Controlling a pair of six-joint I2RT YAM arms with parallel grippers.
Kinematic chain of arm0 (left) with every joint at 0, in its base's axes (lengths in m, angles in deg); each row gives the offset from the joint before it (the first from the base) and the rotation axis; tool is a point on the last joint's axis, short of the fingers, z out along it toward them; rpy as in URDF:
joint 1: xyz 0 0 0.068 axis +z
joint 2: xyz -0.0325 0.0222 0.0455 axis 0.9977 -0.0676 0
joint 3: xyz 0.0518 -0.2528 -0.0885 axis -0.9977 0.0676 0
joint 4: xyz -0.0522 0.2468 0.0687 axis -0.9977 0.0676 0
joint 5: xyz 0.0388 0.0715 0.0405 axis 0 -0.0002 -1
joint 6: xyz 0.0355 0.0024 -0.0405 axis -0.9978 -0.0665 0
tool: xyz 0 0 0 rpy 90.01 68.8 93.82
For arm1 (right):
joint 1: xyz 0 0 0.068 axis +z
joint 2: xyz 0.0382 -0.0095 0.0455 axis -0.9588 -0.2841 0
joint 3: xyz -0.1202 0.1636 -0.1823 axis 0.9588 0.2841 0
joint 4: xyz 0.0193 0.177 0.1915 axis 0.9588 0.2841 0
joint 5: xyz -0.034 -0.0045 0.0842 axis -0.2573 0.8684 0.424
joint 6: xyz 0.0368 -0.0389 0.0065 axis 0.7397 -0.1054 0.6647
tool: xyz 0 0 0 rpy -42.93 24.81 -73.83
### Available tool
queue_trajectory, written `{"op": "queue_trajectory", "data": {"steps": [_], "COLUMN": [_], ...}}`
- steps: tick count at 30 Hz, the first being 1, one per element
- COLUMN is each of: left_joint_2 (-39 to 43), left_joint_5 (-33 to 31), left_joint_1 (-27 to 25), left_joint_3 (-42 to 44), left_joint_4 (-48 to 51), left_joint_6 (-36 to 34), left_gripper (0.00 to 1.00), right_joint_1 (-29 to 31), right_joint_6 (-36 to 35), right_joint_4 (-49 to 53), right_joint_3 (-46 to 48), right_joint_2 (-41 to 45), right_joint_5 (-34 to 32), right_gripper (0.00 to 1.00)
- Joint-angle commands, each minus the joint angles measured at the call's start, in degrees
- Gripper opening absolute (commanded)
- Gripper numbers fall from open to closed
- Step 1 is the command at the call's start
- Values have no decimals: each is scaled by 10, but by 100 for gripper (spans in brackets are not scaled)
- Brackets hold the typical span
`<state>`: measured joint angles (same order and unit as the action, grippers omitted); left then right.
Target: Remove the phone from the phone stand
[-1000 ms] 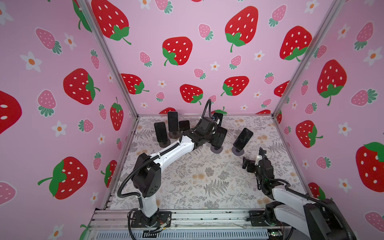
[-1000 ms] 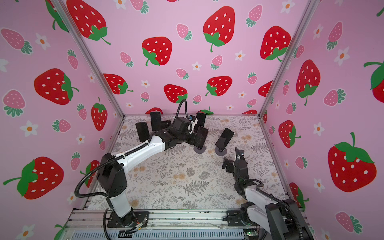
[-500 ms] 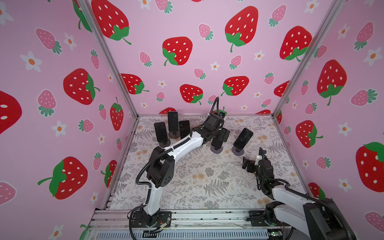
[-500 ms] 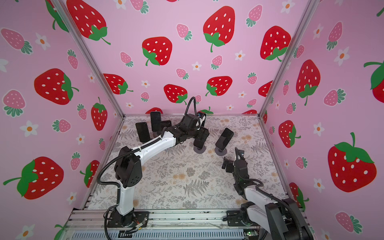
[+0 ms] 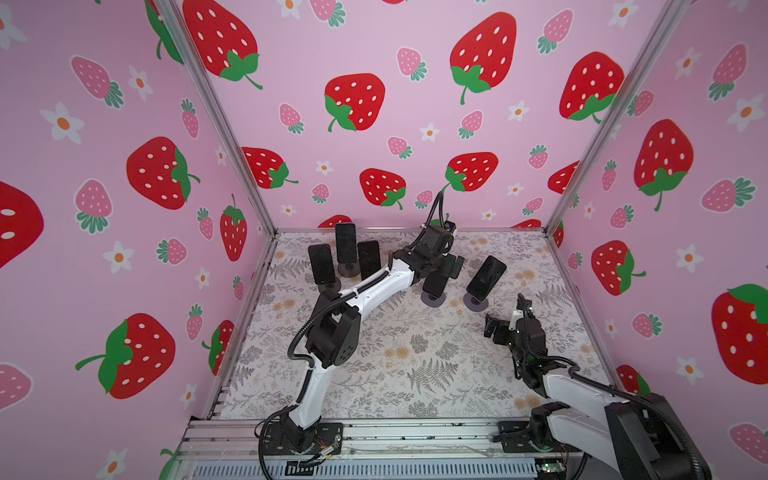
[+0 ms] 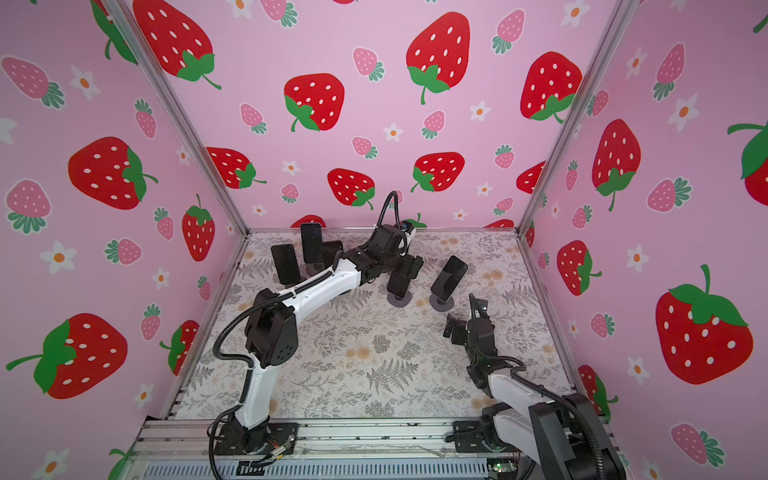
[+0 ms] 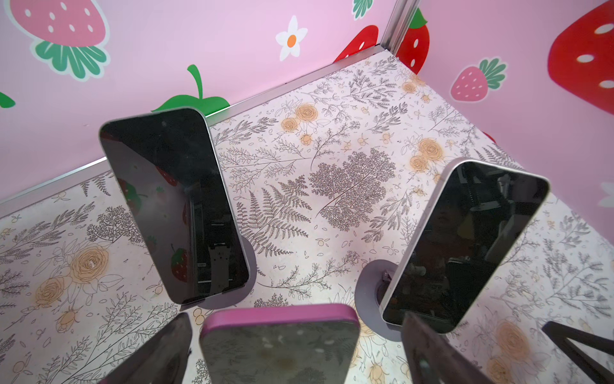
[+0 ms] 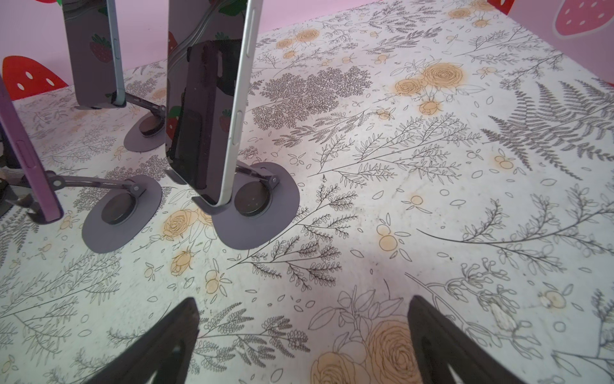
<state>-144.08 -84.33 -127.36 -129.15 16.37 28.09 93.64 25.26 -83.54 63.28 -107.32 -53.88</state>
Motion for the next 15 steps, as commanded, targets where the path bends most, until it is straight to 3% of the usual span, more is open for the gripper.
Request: {"op": "queue_trajectory", "data": {"steps": [1, 9, 15], "left_joint_2": [-8, -18, -21], "left_joint_5": [-7, 11, 26], "left_joint_1": [4, 11, 11], "left_joint_3": [-28, -28, -25], "left_joint_4": [20, 30, 33], "left_joint_6": [-3, 3, -5], "left_gripper": [99, 98, 87], "right_joint_1": [3, 4, 3], "right_joint_6": [9, 6, 6], "right_joint_4": [7, 6, 5], "right_joint_3": [-12, -17, -18], "right_joint_2": [-3, -11, -13], "right_joint_5": [-7, 1, 1], "right_gripper": [100, 100, 100]}}
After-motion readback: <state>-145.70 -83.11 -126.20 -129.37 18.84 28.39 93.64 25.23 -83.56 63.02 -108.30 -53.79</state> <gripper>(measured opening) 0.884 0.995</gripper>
